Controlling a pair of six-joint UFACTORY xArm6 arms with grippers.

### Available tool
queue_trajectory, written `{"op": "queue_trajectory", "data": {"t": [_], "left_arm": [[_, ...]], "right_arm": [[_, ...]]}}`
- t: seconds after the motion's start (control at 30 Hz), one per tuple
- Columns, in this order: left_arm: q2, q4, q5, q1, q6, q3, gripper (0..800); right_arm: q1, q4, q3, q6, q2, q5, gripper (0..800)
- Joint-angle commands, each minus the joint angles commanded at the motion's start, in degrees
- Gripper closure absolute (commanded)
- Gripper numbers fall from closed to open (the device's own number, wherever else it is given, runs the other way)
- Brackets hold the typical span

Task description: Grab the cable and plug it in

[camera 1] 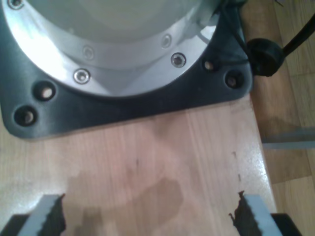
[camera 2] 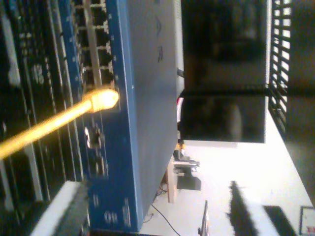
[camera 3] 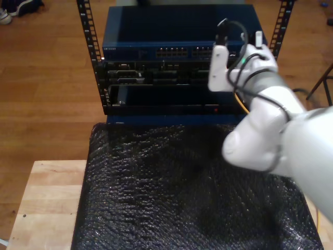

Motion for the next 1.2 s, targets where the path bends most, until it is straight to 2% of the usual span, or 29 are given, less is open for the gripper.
{"op": "queue_trajectory", "data": {"t": [0.07, 0.3, 0.5, 0.6, 0.83, 1.2], "left_arm": [[0.0, 0.0, 0.0, 0.0, 0.0, 0.0, 0], [0.0, 0.0, 0.0, 0.1, 0.0, 0.0, 0], [0.0, 0.0, 0.0, 0.0, 0.0, 0.0, 0], [0.0, 0.0, 0.0, 0.0, 0.0, 0.0, 0], [0.0, 0.0, 0.0, 0.0, 0.0, 0.0, 0], [0.0, 0.0, 0.0, 0.0, 0.0, 0.0, 0]], "right_arm": [[-1.8, -2.4, 1.7, 0.0, -3.1, 5.0, 0], [-8.4, -8.6, 4.6, -0.1, -13.6, 22.8, 0], [-16.4, -10.9, 4.2, -0.5, -19.4, 37.7, 2], [-21.1, -12.7, 4.0, -3.3, -21.4, 44.8, 2], [-32.0, -12.8, 4.0, -12.3, -24.3, 53.3, 3], [-49.4, -12.8, 4.7, -24.2, -32.5, 76.2, 2]]}}
